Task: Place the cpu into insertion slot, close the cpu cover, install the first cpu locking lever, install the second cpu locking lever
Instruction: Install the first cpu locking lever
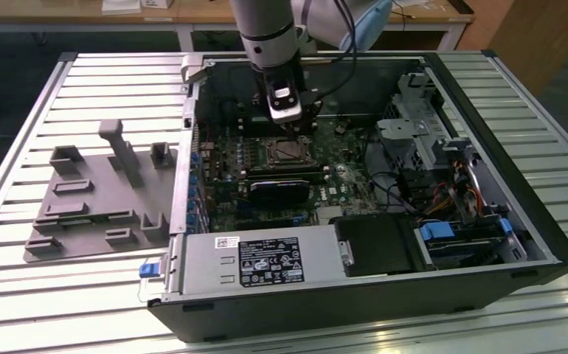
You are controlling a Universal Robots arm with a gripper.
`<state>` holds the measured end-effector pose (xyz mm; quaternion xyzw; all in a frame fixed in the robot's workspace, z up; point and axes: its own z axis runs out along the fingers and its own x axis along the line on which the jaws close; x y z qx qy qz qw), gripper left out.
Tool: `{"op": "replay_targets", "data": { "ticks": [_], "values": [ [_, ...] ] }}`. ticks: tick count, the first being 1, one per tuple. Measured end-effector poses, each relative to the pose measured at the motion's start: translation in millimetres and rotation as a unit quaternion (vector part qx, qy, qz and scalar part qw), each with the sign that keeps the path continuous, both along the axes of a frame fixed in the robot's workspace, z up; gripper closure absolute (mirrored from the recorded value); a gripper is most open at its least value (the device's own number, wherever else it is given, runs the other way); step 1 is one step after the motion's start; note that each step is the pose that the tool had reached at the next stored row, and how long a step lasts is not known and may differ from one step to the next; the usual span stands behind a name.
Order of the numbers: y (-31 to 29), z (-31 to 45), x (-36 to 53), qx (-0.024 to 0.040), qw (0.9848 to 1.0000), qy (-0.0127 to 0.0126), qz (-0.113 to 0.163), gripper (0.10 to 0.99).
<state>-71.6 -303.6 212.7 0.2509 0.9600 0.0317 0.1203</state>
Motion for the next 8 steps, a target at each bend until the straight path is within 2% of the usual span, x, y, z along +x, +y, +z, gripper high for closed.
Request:
{"op": "replay_targets", "data": {
  "ticks": [1, 8],
  "values": [
    [0.0, 0.1, 0.4, -0.0022, 1.0, 0.0001, 0.0, 0.984],
    [0.0, 0.0, 1.4, -0.0034, 1.0, 0.0006, 0.0, 0.984]
  ]
}}
